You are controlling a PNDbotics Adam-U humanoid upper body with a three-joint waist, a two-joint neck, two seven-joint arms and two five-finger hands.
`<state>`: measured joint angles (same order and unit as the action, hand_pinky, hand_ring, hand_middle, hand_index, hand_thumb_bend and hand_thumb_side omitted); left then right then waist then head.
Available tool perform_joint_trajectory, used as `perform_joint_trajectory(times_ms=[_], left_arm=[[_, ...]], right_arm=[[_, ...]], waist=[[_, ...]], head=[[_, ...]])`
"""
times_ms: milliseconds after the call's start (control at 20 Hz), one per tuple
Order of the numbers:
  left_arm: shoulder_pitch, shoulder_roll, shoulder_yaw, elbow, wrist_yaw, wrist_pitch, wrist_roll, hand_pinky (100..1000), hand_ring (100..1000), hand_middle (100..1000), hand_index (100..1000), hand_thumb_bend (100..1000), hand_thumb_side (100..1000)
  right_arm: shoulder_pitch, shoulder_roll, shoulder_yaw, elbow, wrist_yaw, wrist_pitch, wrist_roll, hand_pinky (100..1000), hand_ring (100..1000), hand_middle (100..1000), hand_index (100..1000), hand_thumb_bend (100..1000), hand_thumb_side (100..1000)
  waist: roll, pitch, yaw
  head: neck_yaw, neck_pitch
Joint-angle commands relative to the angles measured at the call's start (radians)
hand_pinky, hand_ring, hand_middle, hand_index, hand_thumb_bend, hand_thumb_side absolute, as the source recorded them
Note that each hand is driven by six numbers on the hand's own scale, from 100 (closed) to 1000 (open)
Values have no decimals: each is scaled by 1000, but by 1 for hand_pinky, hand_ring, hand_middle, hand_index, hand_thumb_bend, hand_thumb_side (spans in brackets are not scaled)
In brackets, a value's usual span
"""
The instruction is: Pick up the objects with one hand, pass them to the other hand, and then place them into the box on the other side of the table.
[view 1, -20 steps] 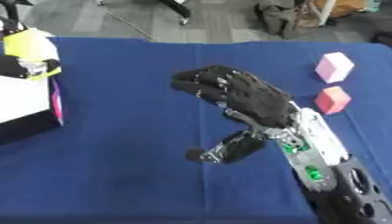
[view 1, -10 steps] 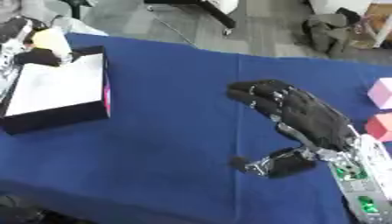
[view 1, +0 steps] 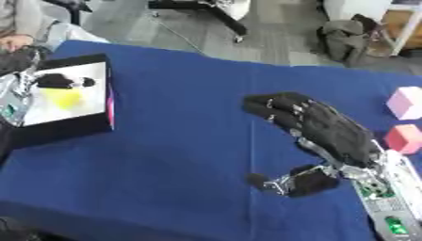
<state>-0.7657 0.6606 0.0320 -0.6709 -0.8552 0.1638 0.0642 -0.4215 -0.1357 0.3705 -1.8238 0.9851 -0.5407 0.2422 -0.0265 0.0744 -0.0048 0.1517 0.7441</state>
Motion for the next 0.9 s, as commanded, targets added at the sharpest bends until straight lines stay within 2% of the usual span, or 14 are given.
perform_joint_trajectory(times_ms=[50,150,300,450,600,650,700,900], left_arm=[[-2,44,29,-78,31,-14,0,871,880,834,877,1000,661],[26,60,31,-168,89,-36,6,864,868,801,852,1000,646],[86,78,30,-356,242,-84,13,832,831,742,806,1000,617],[167,63,24,-574,507,-163,-1,793,798,701,771,914,610],[239,36,12,-769,726,-214,-22,779,777,677,755,868,612],[259,20,9,-828,777,-224,-31,777,772,670,752,1000,581],[278,2,3,-881,821,-231,-40,775,770,667,750,841,618],[340,-76,-17,-1023,918,-232,-75,771,764,661,747,814,633]], right_arm=[[-9,-15,-15,-17,-13,6,-8,830,851,875,957,443,576],[-10,-26,-27,-23,-21,15,-21,828,848,870,951,442,570],[-13,-59,-48,-36,-58,41,-49,827,844,860,939,434,562],[-18,-102,-80,-36,-141,91,-76,829,844,847,923,415,559],[-23,-149,-115,-24,-239,147,-87,825,834,830,908,392,562],[-25,-165,-130,-14,-269,169,-91,819,824,816,902,381,562],[-26,-181,-146,1,-296,191,-97,816,821,811,898,374,562],[-37,-229,-200,102,-402,275,-139,808,807,781,872,334,574]], waist=[[5,-19,-1],[6,-19,-2],[6,-22,-1],[3,-31,-2],[-1,-41,-8],[-3,-44,-10],[-5,-48,-13],[-13,-62,-33]], head=[[-9,-6],[-16,-3],[-34,4],[-63,21],[-95,25],[-110,26],[-128,26],[-208,26]])
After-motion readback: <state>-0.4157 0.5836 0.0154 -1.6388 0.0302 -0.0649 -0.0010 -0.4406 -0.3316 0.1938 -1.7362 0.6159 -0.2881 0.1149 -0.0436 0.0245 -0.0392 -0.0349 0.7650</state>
